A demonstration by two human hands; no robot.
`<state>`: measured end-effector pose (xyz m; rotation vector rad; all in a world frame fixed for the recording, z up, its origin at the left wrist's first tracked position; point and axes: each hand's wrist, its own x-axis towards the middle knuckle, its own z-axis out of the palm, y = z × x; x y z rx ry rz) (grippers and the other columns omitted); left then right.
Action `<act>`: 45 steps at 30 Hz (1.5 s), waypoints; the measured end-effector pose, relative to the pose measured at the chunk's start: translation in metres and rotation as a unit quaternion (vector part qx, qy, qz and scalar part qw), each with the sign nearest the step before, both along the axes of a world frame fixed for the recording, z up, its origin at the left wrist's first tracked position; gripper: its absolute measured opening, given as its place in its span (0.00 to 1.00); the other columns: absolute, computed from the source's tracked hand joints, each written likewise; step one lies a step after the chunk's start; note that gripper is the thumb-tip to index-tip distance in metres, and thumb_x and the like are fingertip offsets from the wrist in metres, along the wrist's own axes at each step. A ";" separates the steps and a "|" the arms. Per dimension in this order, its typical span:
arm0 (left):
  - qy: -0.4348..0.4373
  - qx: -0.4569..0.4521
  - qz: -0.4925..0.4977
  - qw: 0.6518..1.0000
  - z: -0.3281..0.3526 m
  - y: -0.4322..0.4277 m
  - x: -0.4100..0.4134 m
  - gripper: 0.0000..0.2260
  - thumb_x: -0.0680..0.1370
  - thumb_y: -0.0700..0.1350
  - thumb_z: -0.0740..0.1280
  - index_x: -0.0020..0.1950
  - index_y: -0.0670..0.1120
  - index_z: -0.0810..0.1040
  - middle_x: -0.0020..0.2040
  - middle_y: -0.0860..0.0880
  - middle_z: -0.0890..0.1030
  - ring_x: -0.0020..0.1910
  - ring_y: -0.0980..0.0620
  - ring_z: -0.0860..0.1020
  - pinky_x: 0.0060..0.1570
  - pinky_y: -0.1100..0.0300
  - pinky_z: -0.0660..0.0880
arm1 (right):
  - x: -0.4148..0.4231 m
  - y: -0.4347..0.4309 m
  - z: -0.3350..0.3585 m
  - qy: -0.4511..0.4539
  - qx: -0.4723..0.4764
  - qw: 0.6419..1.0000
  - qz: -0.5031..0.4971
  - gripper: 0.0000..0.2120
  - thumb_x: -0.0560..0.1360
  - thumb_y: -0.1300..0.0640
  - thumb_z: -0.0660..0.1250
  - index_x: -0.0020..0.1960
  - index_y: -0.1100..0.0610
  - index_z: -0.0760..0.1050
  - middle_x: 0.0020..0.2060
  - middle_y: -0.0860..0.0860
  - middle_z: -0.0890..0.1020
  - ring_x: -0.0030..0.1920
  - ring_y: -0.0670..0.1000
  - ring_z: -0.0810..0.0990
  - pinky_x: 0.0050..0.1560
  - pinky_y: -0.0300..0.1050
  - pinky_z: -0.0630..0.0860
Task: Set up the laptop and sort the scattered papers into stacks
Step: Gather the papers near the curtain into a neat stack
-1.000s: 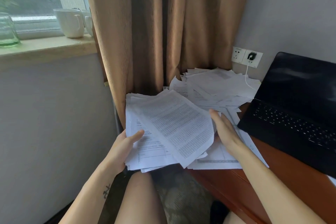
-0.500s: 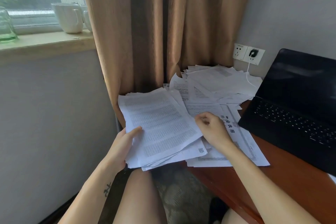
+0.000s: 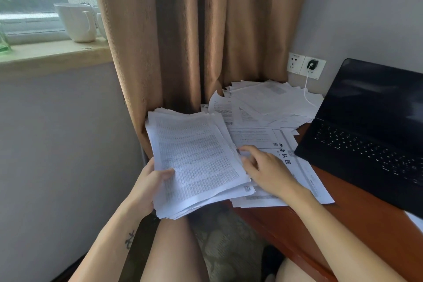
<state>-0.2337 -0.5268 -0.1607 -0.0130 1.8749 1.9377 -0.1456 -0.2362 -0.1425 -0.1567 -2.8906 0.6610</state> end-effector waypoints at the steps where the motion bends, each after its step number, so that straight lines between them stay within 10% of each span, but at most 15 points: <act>1: 0.002 0.007 0.004 1.000 0.000 -0.001 0.000 0.20 0.82 0.34 0.65 0.66 0.57 0.77 0.59 0.50 0.85 0.57 0.44 0.84 0.61 0.39 0.79 | 0.006 0.004 -0.001 0.005 -0.019 1.000 -0.001 0.16 0.84 0.49 0.59 0.70 0.44 0.70 0.40 0.41 0.77 0.41 0.40 0.75 0.44 0.40 0.71; 6: 0.004 0.034 0.035 0.999 0.002 -0.016 -0.003 0.22 0.82 0.33 0.65 0.68 0.58 0.77 0.59 0.48 0.86 0.54 0.43 0.86 0.51 0.43 0.82 | 0.043 0.027 -0.015 0.003 0.030 0.999 0.035 0.27 0.75 0.38 0.68 0.72 0.41 0.68 0.66 0.39 0.68 0.69 0.41 0.60 0.73 0.45 0.60; 10: 0.008 0.040 0.058 0.997 0.006 -0.028 -0.007 0.21 0.82 0.32 0.65 0.67 0.55 0.77 0.60 0.46 0.84 0.55 0.41 0.85 0.50 0.44 0.81 | 0.064 0.031 -0.021 -0.106 0.056 0.991 0.054 0.49 0.64 0.20 0.64 0.79 0.32 0.49 0.77 0.32 0.46 0.77 0.39 0.41 0.76 0.45 0.46; 19: 0.037 0.042 0.087 0.995 0.019 -0.053 -0.013 0.20 0.82 0.32 0.65 0.61 0.58 0.80 0.58 0.48 0.86 0.56 0.41 0.85 0.55 0.42 0.80 | 0.040 0.013 -0.018 -0.030 0.124 0.991 0.029 0.34 0.80 0.39 0.62 0.81 0.44 0.55 0.80 0.44 0.57 0.80 0.49 0.54 0.79 0.48 0.50; 30: 0.031 0.037 0.095 0.994 0.017 -0.066 -0.012 0.19 0.81 0.33 0.66 0.65 0.55 0.78 0.60 0.46 0.85 0.57 0.39 0.84 0.56 0.39 0.80 | 0.018 0.011 -0.008 0.045 -0.040 0.998 0.003 0.13 0.77 0.42 0.69 0.61 0.43 0.80 0.54 0.36 0.78 0.57 0.40 0.75 0.57 0.42 0.73; 39: 0.032 0.051 0.083 0.995 0.021 -0.063 -0.008 0.19 0.82 0.33 0.65 0.61 0.57 0.79 0.61 0.46 0.84 0.58 0.39 0.83 0.61 0.35 0.78 | 0.026 0.013 0.008 0.024 -0.228 0.973 0.005 0.06 0.79 0.46 0.68 0.53 0.34 0.78 0.50 0.28 0.82 0.55 0.31 0.77 0.53 0.27 0.71; 45: 0.034 0.044 0.078 0.995 0.023 -0.062 -0.002 0.19 0.82 0.33 0.65 0.59 0.59 0.79 0.61 0.46 0.84 0.58 0.39 0.83 0.62 0.34 0.77 | 0.026 0.024 0.004 0.115 -0.175 0.976 -0.051 0.15 0.81 0.46 0.66 0.45 0.57 0.80 0.40 0.51 0.84 0.42 0.52 0.81 0.44 0.47 0.77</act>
